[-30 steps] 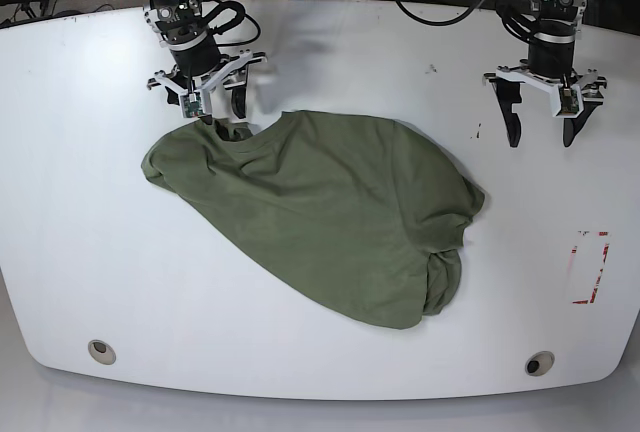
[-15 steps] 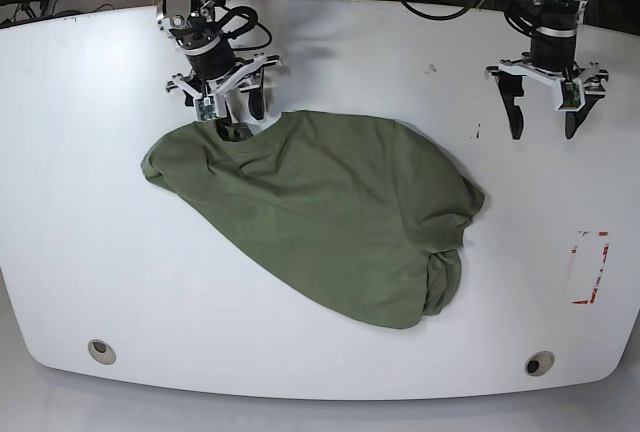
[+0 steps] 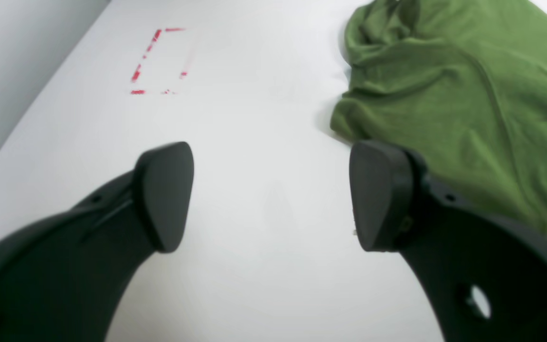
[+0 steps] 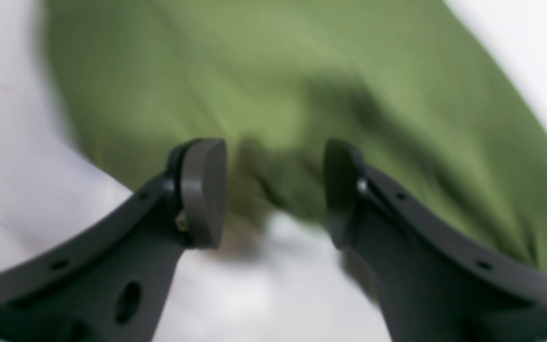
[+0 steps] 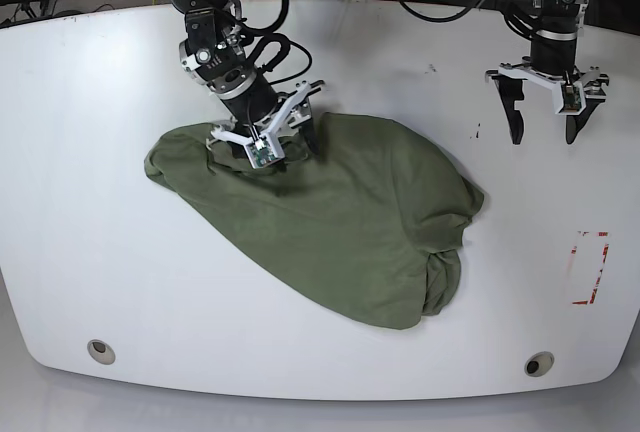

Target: Fold the T-shirt properly

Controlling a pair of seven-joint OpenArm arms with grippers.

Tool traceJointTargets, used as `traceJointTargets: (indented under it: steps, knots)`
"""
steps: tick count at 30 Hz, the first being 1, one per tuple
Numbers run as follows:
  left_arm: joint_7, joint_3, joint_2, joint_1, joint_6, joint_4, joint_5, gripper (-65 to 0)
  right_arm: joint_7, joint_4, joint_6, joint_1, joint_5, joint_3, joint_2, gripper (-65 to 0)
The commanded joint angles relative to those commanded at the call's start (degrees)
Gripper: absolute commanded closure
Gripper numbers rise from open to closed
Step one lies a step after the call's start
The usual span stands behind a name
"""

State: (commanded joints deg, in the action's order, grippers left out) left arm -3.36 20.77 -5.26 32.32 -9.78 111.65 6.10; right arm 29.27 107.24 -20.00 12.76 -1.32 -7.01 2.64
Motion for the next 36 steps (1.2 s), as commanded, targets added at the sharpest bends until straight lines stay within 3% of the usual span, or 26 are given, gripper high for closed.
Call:
traceJointTargets:
  steps: [6, 18, 20, 30, 32, 34, 36]
  knots:
    - [0.7, -0.5, 0.3, -0.1, -0.1, -0.2, 0.2, -47.9, 1.5, -2.0, 0.59, -3.3, -0.3, -1.9, -0.7, -31.1]
    - [0.9, -0.8, 0.4, -0.3, -0.1, -0.4, 0.4, -48.0, -4.4, -11.2, 1.52, -2.4, -0.4, 6.3, -2.4, -30.9]
    - [1.1, -0.4, 0.3, -0.4, -0.1, -0.4, 0.5, -48.2, -5.6, -12.5, 2.59, 0.0, -0.4, 8.9, -1.7, -30.9]
    - [1.4, -0.5, 0.3, -0.4, -0.2, -1.0, 0.7, -48.4, -6.9, -10.4, 3.74, 4.5, -0.4, 11.1, -1.1, -30.6]
    - [1.3, -0.5, 0.3, -0.4, -0.2, -1.1, 0.7, -48.4, -7.0, -10.0, 3.81, 4.9, -0.4, 11.2, -1.1, -30.6]
    - [1.4, -0.5, 0.2, -0.5, -0.2, -0.3, 0.6, -48.9, -7.4, -9.1, 1.94, 5.0, -0.7, 12.1, -1.2, -31.2]
    - [1.4, -0.5, 0.2, -0.5, -0.3, -0.1, 0.5, -48.9, -6.9, -8.9, 1.38, 4.6, -0.7, 11.8, -1.3, -31.2]
